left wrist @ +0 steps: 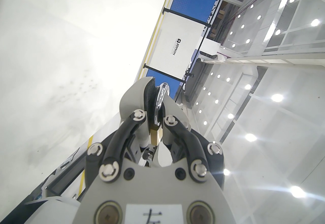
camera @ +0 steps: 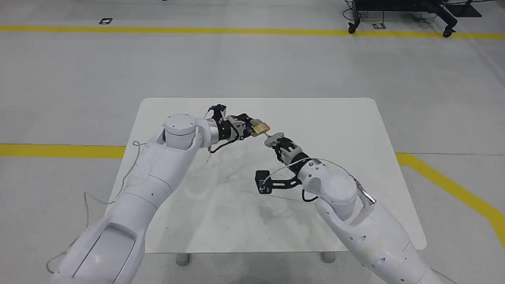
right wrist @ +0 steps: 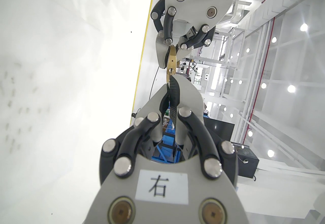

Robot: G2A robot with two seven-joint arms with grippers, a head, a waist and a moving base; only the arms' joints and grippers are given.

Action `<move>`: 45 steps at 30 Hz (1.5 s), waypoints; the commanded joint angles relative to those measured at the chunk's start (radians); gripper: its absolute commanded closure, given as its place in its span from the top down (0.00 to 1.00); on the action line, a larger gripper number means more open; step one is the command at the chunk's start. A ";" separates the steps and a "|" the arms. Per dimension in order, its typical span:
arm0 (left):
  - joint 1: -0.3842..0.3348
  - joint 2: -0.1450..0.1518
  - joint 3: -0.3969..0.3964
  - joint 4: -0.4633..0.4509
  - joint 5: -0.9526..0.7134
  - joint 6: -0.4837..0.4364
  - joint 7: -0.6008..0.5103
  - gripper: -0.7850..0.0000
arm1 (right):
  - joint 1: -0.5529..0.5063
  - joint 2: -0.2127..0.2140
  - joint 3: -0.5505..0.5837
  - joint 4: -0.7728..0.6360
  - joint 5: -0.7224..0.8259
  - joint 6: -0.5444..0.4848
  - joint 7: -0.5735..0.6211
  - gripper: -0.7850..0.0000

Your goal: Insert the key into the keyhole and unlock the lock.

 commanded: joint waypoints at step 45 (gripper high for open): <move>-0.064 -0.026 -0.005 0.176 -0.004 -0.169 -0.157 0.00 | 0.001 0.023 0.090 0.041 0.035 0.077 -0.322 0.00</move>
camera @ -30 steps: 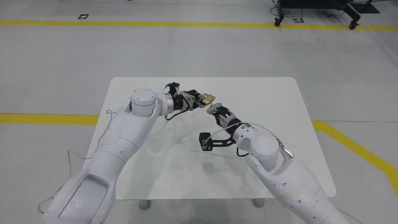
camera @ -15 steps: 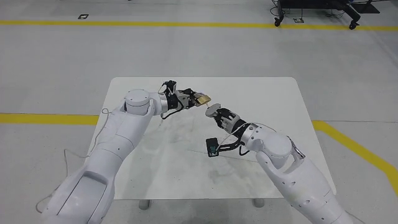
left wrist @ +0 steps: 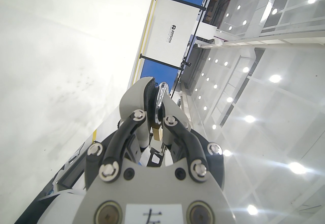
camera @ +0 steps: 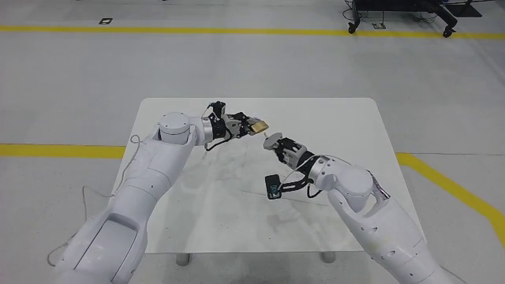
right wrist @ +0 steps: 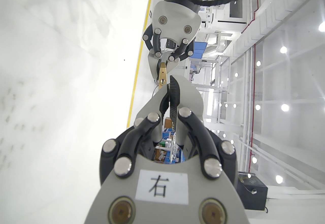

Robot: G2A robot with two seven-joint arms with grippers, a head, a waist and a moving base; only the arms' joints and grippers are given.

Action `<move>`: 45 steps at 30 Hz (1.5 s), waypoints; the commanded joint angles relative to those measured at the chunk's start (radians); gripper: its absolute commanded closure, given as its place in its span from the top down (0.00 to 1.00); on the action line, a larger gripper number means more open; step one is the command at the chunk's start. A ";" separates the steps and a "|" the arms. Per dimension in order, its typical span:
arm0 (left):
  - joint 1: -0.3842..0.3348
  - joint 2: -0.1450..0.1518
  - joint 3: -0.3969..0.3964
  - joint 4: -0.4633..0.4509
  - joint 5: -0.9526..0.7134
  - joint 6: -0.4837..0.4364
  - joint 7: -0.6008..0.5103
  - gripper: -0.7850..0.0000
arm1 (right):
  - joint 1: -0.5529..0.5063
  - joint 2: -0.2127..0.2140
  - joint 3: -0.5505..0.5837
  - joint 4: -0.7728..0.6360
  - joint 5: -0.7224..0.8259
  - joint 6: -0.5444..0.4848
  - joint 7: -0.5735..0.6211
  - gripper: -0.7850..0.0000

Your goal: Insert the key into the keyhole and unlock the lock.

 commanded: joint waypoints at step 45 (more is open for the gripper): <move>0.013 -0.014 0.001 -0.028 0.046 -0.015 -0.009 0.00 | 0.068 -0.017 -0.037 0.097 0.095 -0.028 0.062 0.00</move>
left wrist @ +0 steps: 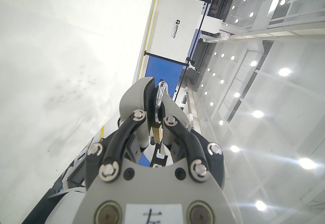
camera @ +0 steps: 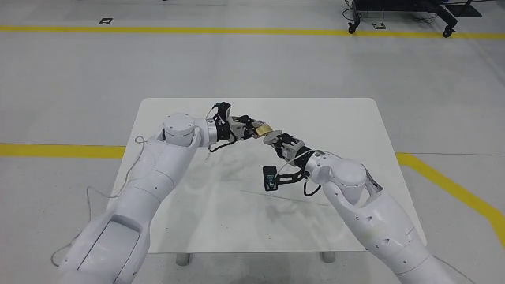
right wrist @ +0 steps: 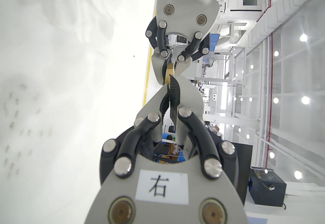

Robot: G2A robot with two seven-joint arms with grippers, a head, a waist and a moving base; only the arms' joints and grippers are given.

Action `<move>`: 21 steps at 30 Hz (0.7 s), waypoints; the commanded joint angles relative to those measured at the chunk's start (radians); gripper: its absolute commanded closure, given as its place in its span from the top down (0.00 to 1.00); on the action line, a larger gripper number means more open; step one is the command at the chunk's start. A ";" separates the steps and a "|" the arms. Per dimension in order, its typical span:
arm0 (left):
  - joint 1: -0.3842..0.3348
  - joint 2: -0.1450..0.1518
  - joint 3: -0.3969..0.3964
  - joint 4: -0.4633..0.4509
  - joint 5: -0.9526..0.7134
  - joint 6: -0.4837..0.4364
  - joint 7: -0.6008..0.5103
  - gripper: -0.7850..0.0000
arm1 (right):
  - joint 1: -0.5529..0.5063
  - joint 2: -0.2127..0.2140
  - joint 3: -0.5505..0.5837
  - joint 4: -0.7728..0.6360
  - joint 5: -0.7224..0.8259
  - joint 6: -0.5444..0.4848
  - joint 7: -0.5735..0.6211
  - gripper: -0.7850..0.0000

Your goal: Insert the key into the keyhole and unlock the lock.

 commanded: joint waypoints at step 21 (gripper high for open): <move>-0.008 -0.004 0.001 -0.002 0.009 0.046 0.004 0.00 | 0.002 -0.002 0.006 0.011 0.033 -0.002 0.004 1.00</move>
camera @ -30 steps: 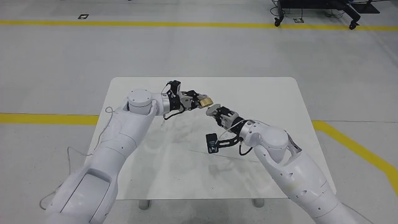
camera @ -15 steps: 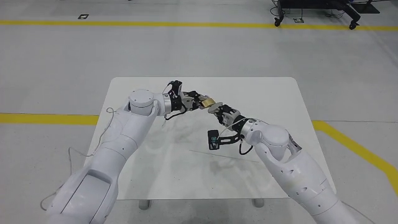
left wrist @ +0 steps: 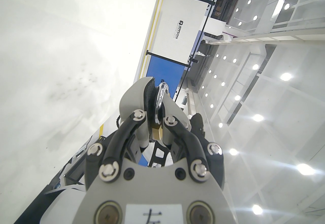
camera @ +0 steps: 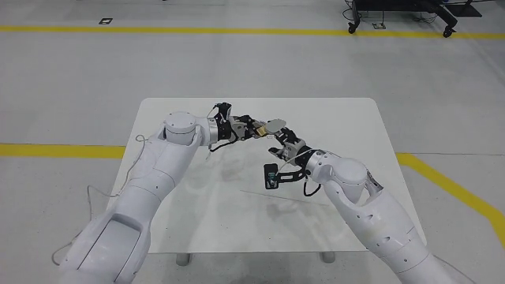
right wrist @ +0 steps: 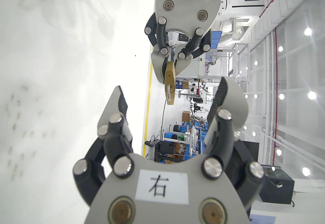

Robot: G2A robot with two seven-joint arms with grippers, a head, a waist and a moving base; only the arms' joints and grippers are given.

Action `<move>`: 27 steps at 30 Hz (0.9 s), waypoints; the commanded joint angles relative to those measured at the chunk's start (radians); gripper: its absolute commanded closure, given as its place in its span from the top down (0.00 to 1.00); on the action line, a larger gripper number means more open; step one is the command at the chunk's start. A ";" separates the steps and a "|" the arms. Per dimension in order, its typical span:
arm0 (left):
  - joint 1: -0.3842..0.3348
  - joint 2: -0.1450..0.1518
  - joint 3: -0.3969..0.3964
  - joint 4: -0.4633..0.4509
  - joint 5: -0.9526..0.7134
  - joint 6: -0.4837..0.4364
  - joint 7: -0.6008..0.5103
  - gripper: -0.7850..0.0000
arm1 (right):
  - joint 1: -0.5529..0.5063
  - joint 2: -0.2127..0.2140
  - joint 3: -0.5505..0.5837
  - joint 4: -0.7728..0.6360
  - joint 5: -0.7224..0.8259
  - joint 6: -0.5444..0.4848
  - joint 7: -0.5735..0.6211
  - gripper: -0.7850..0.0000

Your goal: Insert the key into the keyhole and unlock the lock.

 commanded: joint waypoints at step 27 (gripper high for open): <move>0.194 0.020 -0.150 -0.202 -0.198 -0.185 0.189 0.00 | -0.059 -0.012 0.098 0.066 0.454 0.232 -0.259 0.55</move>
